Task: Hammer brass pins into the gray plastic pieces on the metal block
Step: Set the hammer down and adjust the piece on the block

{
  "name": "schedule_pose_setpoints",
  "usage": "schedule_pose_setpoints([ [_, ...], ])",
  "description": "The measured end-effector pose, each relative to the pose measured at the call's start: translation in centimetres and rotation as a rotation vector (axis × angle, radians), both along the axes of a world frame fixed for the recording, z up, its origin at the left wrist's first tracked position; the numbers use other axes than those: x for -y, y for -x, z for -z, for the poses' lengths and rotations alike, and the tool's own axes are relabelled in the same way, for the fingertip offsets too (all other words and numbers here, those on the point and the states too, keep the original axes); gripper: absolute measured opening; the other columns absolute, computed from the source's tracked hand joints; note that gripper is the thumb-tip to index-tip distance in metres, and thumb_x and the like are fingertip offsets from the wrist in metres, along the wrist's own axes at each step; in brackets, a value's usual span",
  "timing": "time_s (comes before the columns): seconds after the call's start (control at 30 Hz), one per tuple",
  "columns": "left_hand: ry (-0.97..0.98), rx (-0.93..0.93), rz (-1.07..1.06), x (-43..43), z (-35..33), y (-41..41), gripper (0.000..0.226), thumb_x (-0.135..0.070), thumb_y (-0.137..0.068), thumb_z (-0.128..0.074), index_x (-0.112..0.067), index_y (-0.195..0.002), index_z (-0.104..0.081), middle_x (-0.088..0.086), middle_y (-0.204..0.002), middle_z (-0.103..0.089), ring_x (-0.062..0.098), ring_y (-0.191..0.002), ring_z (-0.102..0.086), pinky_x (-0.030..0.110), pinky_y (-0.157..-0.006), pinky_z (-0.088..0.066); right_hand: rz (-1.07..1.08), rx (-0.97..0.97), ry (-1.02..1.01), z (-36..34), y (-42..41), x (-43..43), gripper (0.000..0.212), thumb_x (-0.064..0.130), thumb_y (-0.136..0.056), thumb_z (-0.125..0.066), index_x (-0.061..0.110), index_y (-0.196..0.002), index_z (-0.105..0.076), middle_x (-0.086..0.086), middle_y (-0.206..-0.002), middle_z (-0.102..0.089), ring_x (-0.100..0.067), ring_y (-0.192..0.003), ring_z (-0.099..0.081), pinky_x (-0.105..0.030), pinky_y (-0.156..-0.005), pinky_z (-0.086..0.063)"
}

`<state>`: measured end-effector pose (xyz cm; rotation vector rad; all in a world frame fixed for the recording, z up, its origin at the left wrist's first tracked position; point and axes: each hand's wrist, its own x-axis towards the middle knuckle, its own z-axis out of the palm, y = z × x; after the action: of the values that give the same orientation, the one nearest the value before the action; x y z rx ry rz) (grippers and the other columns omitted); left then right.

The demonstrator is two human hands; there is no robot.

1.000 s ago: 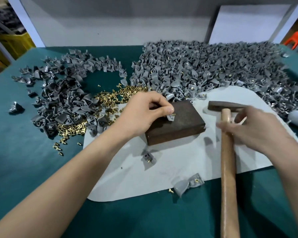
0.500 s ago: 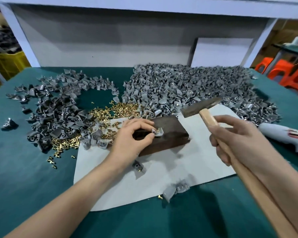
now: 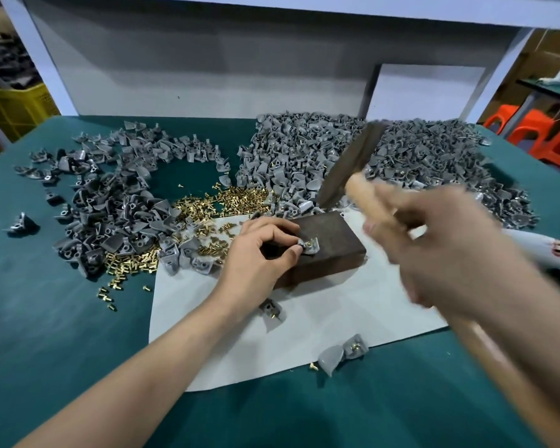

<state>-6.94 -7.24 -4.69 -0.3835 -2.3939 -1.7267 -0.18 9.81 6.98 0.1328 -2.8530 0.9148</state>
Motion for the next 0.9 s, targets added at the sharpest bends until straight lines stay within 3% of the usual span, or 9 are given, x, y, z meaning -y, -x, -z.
schedule_pose_setpoints([
  [0.1,-0.044,0.013,0.003,0.0,0.0,0.1,0.023,-0.007,-0.078,-0.076,-0.025,-0.067,-0.068,-0.012,-0.1,-0.066,0.004,-0.103,-0.057,0.019,-0.093,-0.039,-0.054,0.106,-0.127,1.8,0.0,1.0,0.012,0.017,-0.094,-0.052,0.013,-0.101,-0.062,-0.004,-0.059,-0.049,-0.02,-0.036,-0.044,-0.031,-0.038,-0.045],
  [0.27,-0.074,0.043,0.007,0.0,0.0,0.1,0.021,-0.006,-0.079,-0.076,-0.022,-0.067,-0.069,-0.012,-0.101,-0.066,0.006,-0.103,-0.058,0.022,-0.094,-0.042,0.011,-0.124,-0.072,-1.0,0.0,-0.2,0.017,0.02,-0.088,-0.058,0.014,-0.103,-0.061,0.0,-0.051,-0.056,-0.014,-0.03,-0.047,-0.025,-0.032,-0.04],
  [0.4,-0.055,0.012,0.019,0.1,-0.2,0.0,0.022,-0.005,-0.079,-0.075,-0.023,-0.068,-0.069,-0.006,-0.101,-0.066,0.011,-0.104,-0.059,0.026,-0.095,-0.042,-0.058,0.078,-0.24,1.3,-0.1,1.0,0.016,0.022,-0.092,-0.053,0.014,-0.104,-0.06,0.0,-0.058,-0.05,-0.018,-0.038,-0.046,-0.026,-0.041,-0.037],
  [0.5,-0.073,0.04,0.02,0.1,-0.3,-0.1,0.022,-0.006,-0.078,-0.076,-0.023,-0.067,-0.069,-0.011,-0.1,-0.066,0.004,-0.102,-0.058,0.02,-0.094,-0.041,0.003,-0.103,-0.192,0.1,-0.4,-0.1,0.021,0.026,-0.088,-0.052,0.015,-0.102,-0.062,0.0,-0.053,-0.055,-0.004,-0.052,-0.055,-0.025,-0.052,-0.043],
  [0.57,-0.091,0.065,0.005,0.0,-0.3,-0.1,0.023,-0.005,-0.078,-0.076,-0.023,-0.065,-0.069,-0.013,-0.099,-0.066,0.001,-0.1,-0.058,0.018,-0.093,-0.041,0.009,-0.17,-0.168,-0.4,-0.7,0.3,0.02,0.028,-0.085,-0.051,0.018,-0.099,-0.061,0.002,-0.05,-0.054,-0.009,-0.048,-0.055,-0.024,-0.044,-0.043],
  [0.6,-0.104,0.071,0.006,0.0,-0.4,-0.1,0.022,-0.004,-0.078,-0.076,-0.021,-0.066,-0.069,-0.013,-0.098,-0.065,0.001,-0.099,-0.058,0.019,-0.093,-0.041,-0.005,-0.125,-0.188,0.0,-0.6,1.0,0.018,0.027,-0.087,-0.051,0.021,-0.102,-0.059,0.004,-0.053,-0.053,-0.015,-0.042,-0.052,-0.022,-0.038,-0.04],
  [0.7,-0.099,0.058,0.032,-0.1,-0.5,-0.3,0.02,-0.004,-0.078,-0.075,-0.019,-0.067,-0.069,-0.011,-0.097,-0.065,0.004,-0.1,-0.058,0.024,-0.095,-0.042,-0.075,0.064,-0.294,1.4,-0.2,1.4,0.023,0.027,-0.092,-0.052,0.023,-0.114,-0.056,0.003,-0.06,-0.049,-0.015,-0.045,-0.051,-0.021,-0.044,-0.038],
  [0.8,-0.079,0.078,0.024,0.1,-0.5,-0.1,0.016,-0.006,-0.078,-0.076,-0.018,-0.069,-0.071,-0.013,-0.099,-0.065,0.001,-0.101,-0.058,0.022,-0.096,-0.043,-0.041,-0.121,-0.194,-0.8,0.2,0.2,0.021,0.027,-0.088,-0.055,0.023,-0.108,-0.061,0.003,-0.057,-0.059,0.0,-0.055,-0.056,-0.018,-0.049,-0.043],
  [0.9,-0.05,0.063,0.004,0.0,-0.4,-0.2,0.016,-0.006,-0.078,-0.077,-0.018,-0.068,-0.071,-0.013,-0.099,-0.066,-0.002,-0.1,-0.057,0.018,-0.093,-0.042,-0.017,-0.257,-0.073,-1.7,0.0,-0.2,0.03,0.033,-0.08,-0.053,0.04,-0.109,-0.051,0.003,-0.055,-0.06,-0.011,-0.044,-0.055,-0.026,-0.034,-0.039],
])
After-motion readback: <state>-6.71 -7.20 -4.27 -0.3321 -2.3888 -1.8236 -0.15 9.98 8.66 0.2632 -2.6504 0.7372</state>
